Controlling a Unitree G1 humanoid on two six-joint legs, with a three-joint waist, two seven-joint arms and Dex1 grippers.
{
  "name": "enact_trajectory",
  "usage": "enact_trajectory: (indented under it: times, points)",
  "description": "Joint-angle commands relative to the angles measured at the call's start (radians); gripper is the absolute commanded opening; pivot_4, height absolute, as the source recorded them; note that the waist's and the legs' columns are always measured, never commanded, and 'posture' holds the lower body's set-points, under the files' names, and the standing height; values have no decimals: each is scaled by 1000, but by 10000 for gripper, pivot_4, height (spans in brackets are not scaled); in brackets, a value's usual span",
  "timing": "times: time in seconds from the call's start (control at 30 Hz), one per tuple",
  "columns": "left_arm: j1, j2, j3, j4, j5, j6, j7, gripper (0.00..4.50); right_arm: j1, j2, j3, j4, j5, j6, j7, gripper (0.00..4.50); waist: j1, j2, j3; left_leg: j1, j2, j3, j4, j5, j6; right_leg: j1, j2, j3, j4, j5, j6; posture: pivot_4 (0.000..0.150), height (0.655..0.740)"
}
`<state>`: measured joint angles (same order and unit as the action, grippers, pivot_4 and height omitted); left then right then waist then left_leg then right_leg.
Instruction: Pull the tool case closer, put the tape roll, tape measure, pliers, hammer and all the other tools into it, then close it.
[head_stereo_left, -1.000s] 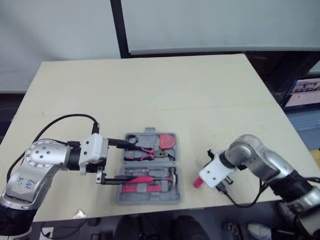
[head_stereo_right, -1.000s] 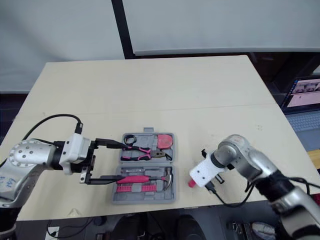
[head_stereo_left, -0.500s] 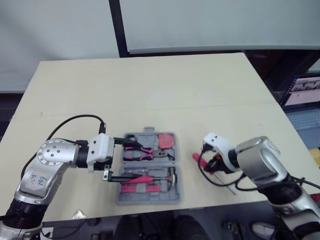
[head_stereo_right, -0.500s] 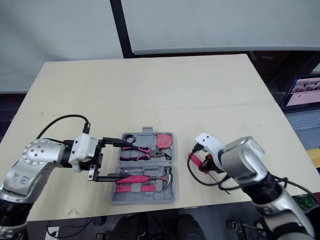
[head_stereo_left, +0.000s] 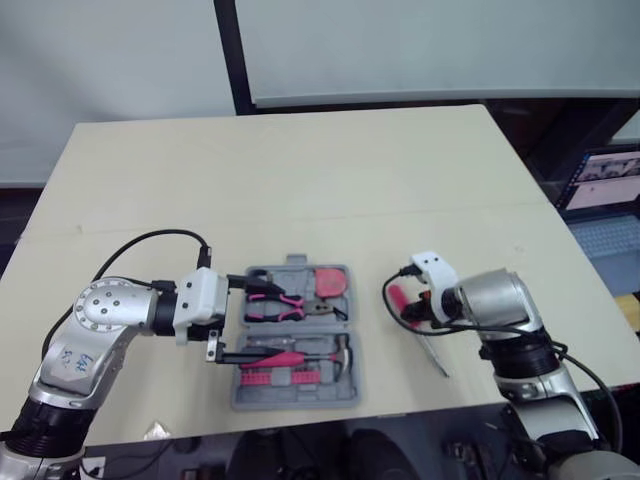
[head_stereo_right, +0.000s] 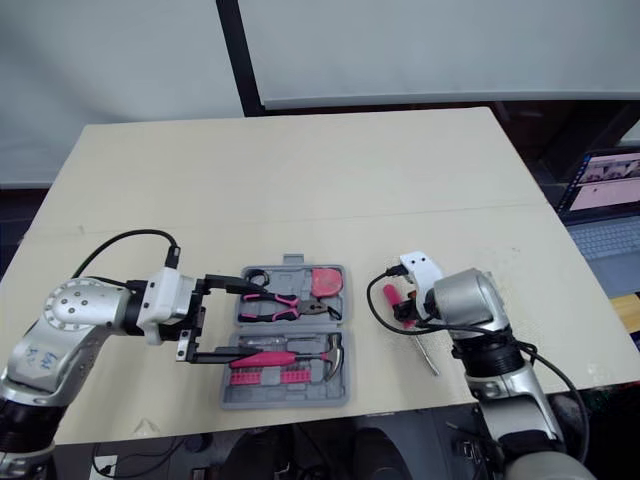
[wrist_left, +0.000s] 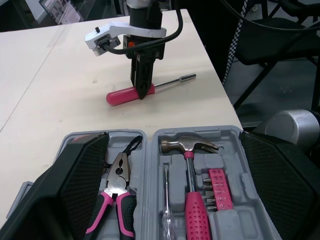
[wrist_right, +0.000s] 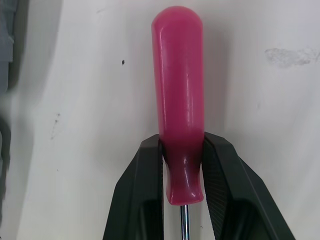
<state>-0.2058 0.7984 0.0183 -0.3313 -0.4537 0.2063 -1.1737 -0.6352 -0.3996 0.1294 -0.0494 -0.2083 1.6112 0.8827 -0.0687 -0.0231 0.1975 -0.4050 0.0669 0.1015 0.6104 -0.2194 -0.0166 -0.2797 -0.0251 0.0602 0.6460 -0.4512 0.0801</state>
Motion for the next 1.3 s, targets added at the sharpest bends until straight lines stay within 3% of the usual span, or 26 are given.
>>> enact_trajectory:
  times: [0.03, 0.2, 0.3, 0.43, 0.6, 0.83, 1.07, 1.3]
  points:
    - [-14, 5, 13, 4, -9, -9, -9, 45000, 21, -1, -49, -37, 58, 3, -58, 10481, 1, 0, 0, 0, 0, 0, 0, 0, 0, 0, 0, 0, 0, 0, 0, 1500, 7400]
    - [-34, 2, 3, 15, -10, -9, -23, 45000, 83, -81, -55, -246, 169, 3, -75, 33478, 8, 0, 0, -3, 0, 1, -1, 0, 0, -4, 0, 1, 0, 0, 0, 1500, 7400]
    - [-46, 1, -1, 24, -10, -10, -33, 45000, 163, -160, -64, -397, 209, -25, -97, 44722, 14, 0, 0, -5, 0, 2, -2, 0, 0, -7, 0, 2, 0, 0, 0, 1500, 7400]
    - [-58, 1, -2, 41, -9, -14, -44, 45000, 356, -197, -155, -546, 284, -260, -77, 44722, 14, 0, 0, -5, 0, 1, -3, 0, 0, -7, 0, 1, -2, 0, 0, 1500, 7400]
    - [-65, 6, 2, 56, -13, -18, -62, 45000, 660, -174, -338, -594, 378, -598, -39, 44722, 14, 0, 0, -5, -1, 2, -5, 0, 0, -6, 0, 2, -2, 0, 1, 1500, 7400]
    - [-67, 15, 11, 61, -19, -11, -75, 45000, 869, -65, -447, -619, 462, -778, -117, 44722, 7, 0, 0, -1, -1, 3, -7, 2, -1, -6, 0, 3, 1, 0, 1, 1500, 7400]
    - [-62, 23, 14, 46, -28, 3, -75, 45000, 882, -18, -370, -571, 444, -849, -220, 44722, 10, 0, 0, -1, -1, 3, -7, 2, -1, -6, 0, 3, 0, 0, 1, 1500, 7400]
    - [-64, 26, 13, 33, -30, 17, -71, 45000, 765, -9, -224, -447, 372, -856, -341, 44722, 10, 0, 0, -1, -1, 3, -8, 3, -1, -7, 0, 3, 0, 0, 1, 1500, 7400]
